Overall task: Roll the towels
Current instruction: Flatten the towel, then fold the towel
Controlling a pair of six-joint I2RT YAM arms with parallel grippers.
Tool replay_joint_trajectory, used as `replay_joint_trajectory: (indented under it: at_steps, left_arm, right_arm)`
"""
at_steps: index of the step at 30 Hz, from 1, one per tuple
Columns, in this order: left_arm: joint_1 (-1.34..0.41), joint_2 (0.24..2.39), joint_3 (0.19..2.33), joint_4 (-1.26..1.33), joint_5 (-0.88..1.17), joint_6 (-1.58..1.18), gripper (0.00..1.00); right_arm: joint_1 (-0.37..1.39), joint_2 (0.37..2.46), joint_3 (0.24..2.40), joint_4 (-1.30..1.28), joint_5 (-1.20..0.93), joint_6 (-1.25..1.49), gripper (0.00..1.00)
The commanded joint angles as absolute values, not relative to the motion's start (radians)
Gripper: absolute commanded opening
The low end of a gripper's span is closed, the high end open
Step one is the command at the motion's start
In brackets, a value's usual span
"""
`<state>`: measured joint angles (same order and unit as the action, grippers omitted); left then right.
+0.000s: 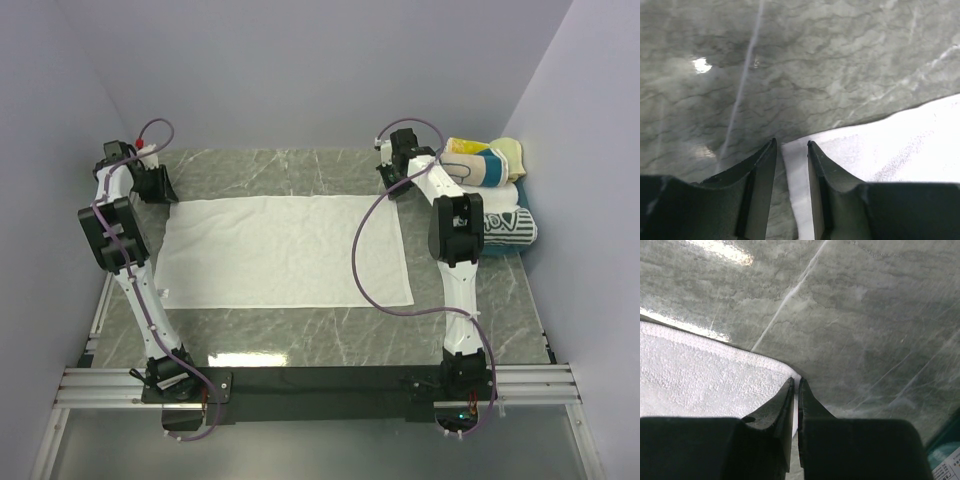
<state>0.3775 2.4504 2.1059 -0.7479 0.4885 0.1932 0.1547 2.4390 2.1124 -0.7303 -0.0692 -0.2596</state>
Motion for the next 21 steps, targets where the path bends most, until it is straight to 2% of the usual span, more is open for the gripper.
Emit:
replay_joint_trajectory:
  at_steps: [1, 9, 13, 17, 21]
  left_arm:
    - [0.357, 2.439, 2.06, -0.833, 0.532, 0.221, 0.37]
    - [0.356, 2.436, 2.034, -0.831, 0.519, 0.222, 0.31]
    - [0.356, 2.433, 2.039, -0.807, 0.474, 0.204, 0.18]
    - [0.357, 2.437, 2.077, -0.801, 0.475, 0.189, 0.01]
    - [0.356, 2.418, 2.101, -0.761, 0.5, 0.167, 0.0]
  right_arm:
    - [0.155, 2.425, 2.108, -0.726, -0.04, -0.265, 0.0]
    - [0.155, 2.424, 2.103, -0.729, -0.043, -0.268, 0.0]
    - [0.155, 2.407, 2.088, -0.718, -0.035, -0.279, 0.0]
    - [0.149, 2.392, 2.075, -0.712, -0.029, -0.288, 0.0]
    - [0.138, 2.381, 2.092, -0.703, -0.015, -0.287, 0.0]
